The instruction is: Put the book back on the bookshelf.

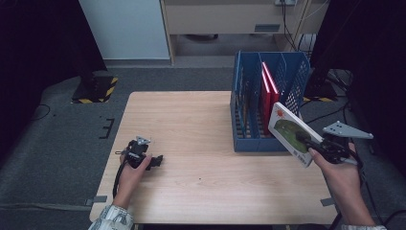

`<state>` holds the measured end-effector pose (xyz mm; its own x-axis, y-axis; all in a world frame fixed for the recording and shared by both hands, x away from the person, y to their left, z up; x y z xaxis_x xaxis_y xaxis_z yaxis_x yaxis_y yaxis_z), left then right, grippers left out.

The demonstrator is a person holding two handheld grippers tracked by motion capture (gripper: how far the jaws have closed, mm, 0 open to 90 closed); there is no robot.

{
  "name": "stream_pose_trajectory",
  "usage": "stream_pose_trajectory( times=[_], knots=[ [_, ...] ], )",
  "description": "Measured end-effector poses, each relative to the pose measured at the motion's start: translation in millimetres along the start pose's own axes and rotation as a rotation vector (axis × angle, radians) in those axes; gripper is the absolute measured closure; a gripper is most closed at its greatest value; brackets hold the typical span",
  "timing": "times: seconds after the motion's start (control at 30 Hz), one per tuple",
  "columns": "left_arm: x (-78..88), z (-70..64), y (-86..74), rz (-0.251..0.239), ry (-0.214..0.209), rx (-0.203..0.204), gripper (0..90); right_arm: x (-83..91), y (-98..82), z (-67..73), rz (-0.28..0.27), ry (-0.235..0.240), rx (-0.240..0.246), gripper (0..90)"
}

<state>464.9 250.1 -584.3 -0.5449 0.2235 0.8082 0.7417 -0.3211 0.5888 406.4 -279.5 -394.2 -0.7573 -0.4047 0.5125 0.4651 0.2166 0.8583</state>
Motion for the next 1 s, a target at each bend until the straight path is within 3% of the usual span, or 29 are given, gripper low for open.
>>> stream_pose_trajectory(
  times=[0.67,1.0],
  knots=[
    [-0.5,-0.3,-0.3,-0.012,0.003,0.005,1.3,4.8,0.7,-22.2,0.0,-0.069,-0.042,75.7],
    [-0.5,-0.3,-0.4,-0.014,0.003,0.005,1.2,-9.8,11.3,-40.6,0.024,-0.137,-0.061,75.7]
  ],
)
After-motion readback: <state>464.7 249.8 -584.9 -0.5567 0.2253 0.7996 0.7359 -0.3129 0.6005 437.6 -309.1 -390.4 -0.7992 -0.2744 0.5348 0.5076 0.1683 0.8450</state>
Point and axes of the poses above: each handheld gripper's, and its own axes: x roughly backward along the jaws, y roughly out of its top, z roughly to its left, the point moved 7 cm from there along -x, roughly forward along the jaws, and after that the axes turned 4 degrees about z, right-handed, at the moved point
